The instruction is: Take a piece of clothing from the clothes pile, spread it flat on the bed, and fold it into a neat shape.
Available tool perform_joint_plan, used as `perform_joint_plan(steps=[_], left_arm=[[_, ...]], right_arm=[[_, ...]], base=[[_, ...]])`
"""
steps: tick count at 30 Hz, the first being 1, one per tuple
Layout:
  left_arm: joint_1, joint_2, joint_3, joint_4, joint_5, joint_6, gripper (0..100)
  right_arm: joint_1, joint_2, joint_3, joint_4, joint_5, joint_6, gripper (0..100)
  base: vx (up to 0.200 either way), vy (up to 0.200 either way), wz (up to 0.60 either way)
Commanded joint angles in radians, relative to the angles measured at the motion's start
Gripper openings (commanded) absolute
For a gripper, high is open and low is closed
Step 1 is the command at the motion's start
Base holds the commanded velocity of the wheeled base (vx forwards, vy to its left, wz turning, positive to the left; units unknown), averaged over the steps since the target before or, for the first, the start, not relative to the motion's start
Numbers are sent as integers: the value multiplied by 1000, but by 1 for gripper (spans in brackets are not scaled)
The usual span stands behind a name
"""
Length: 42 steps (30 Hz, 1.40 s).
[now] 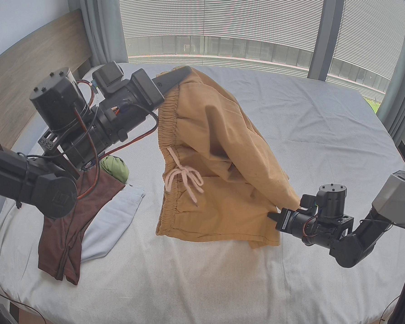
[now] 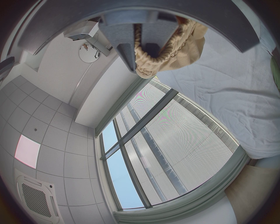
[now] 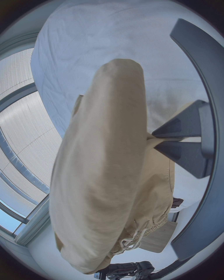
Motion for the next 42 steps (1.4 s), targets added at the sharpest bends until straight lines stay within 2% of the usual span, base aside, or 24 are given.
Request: perform_joint_plan(steps=[1, 4, 7, 16, 21, 28, 36, 39, 40, 42], left_arm=[[-8, 35, 0, -12, 6, 0, 0], [-8, 67, 0, -24, 17, 2, 0], [-8, 102, 5, -51, 31, 2, 0], [9, 134, 68, -107, 41, 3, 0], [68, 156, 132, -178, 29, 2, 0], [129, 197, 137, -232, 26, 2, 0], [190, 185, 180, -258, -3, 0, 0], [232, 183, 195, -276, -40, -1, 0], [238, 182, 197, -276, -43, -1, 0], [256, 179, 200, -276, -49, -1, 0]], right_arm=[[-46, -54, 22, 16, 2, -32, 0], [-63, -50, 37, 42, 7, -72, 0], [-61, -44, 40, 45, 7, -76, 0], [-15, 28, 27, 71, 7, -129, 0], [25, 70, -12, 66, 7, -127, 0], [57, 99, -50, 68, 6, -129, 0], [74, 157, -81, 57, 10, -129, 0], [85, 173, -75, 36, 12, -129, 0], [88, 190, -76, 17, 12, -126, 100], [86, 202, -72, -18, 12, -122, 100]], base=[[0, 0, 0], [0, 0, 0], [0, 0, 0], [0, 0, 0], [0, 0, 0], [0, 0, 0], [0, 0, 0], [0, 0, 0], [0, 0, 0], [0, 0, 0]])
